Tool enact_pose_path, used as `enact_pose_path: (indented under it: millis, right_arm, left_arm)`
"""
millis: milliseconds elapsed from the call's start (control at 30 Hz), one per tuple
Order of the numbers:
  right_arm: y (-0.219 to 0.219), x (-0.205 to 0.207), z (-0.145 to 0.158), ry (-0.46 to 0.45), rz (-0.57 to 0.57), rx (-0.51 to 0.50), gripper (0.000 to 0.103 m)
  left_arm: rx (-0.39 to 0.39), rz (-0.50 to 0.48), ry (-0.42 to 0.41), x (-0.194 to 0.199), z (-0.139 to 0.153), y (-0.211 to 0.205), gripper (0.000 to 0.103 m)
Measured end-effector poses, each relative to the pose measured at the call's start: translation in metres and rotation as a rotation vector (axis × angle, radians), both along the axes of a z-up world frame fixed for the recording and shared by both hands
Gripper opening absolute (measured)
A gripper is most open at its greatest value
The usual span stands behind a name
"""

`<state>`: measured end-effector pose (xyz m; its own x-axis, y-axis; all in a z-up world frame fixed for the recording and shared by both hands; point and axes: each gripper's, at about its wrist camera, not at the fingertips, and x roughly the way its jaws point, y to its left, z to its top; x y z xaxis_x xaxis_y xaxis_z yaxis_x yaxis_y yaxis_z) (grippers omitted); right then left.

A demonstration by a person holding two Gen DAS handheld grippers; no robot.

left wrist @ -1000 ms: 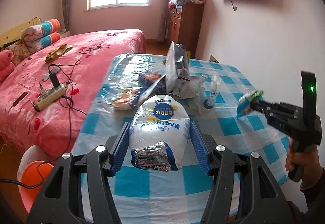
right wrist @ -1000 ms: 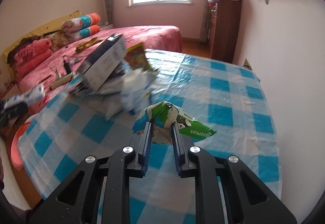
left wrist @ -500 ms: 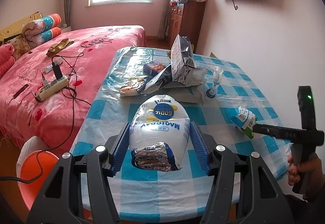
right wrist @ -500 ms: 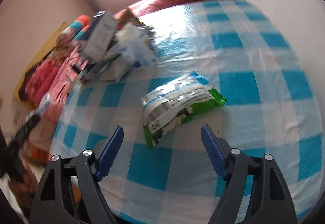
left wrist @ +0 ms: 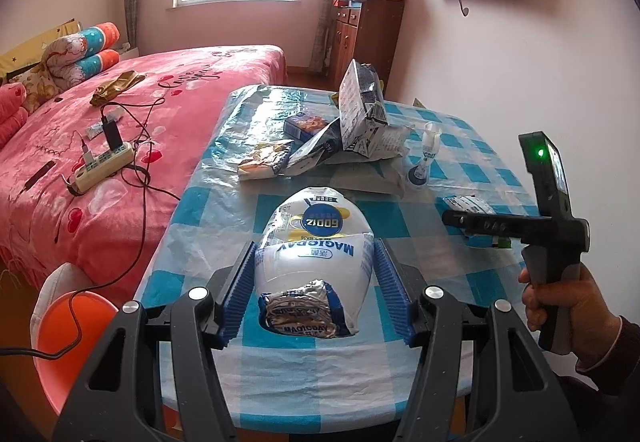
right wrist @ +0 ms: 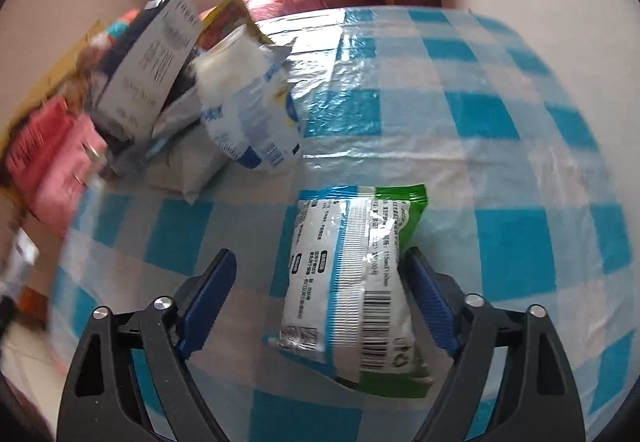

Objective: Collect trash
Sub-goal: 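Lift the white pouch with left tool while right tool lifts the green wipe pack, then carry both items over the orange bucket and open both tools to drop them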

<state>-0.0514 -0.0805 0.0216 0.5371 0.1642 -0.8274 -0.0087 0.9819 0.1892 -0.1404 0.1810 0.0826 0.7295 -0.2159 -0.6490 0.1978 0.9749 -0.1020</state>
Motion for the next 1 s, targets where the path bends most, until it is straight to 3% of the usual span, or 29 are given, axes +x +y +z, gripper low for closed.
enact_pose_path:
  millis: [67, 267, 600, 767, 1000]
  right_arm:
    - [0.006, -0.006, 0.0, -0.027, 0.021, -0.086, 0.059]
    - [0.005, -0.02, -0.001, -0.07, 0.059, -0.131, 0.046]
    - [0.031, -0.037, 0.028, -0.11, 0.153, -0.046, 0.044]
    - [0.076, -0.041, 0.062, -0.148, 0.268, 0.014, 0.044]
    - [0.162, -0.043, 0.097, -0.177, 0.502, 0.086, 0.044]
  left_arm:
    - [-0.001, 0.004, 0.001, 0.001, -0.001, 0.003, 0.06]
    - [-0.001, 0.019, 0.002, 0.005, -0.006, 0.009, 0.06]
    - [-0.009, 0.069, -0.029, -0.002, 0.002, 0.034, 0.06]
    - [-0.001, 0.124, -0.056, -0.006, 0.014, 0.06, 0.06]
    - [0.075, 0.256, -0.084, -0.023, 0.029, 0.118, 0.06]
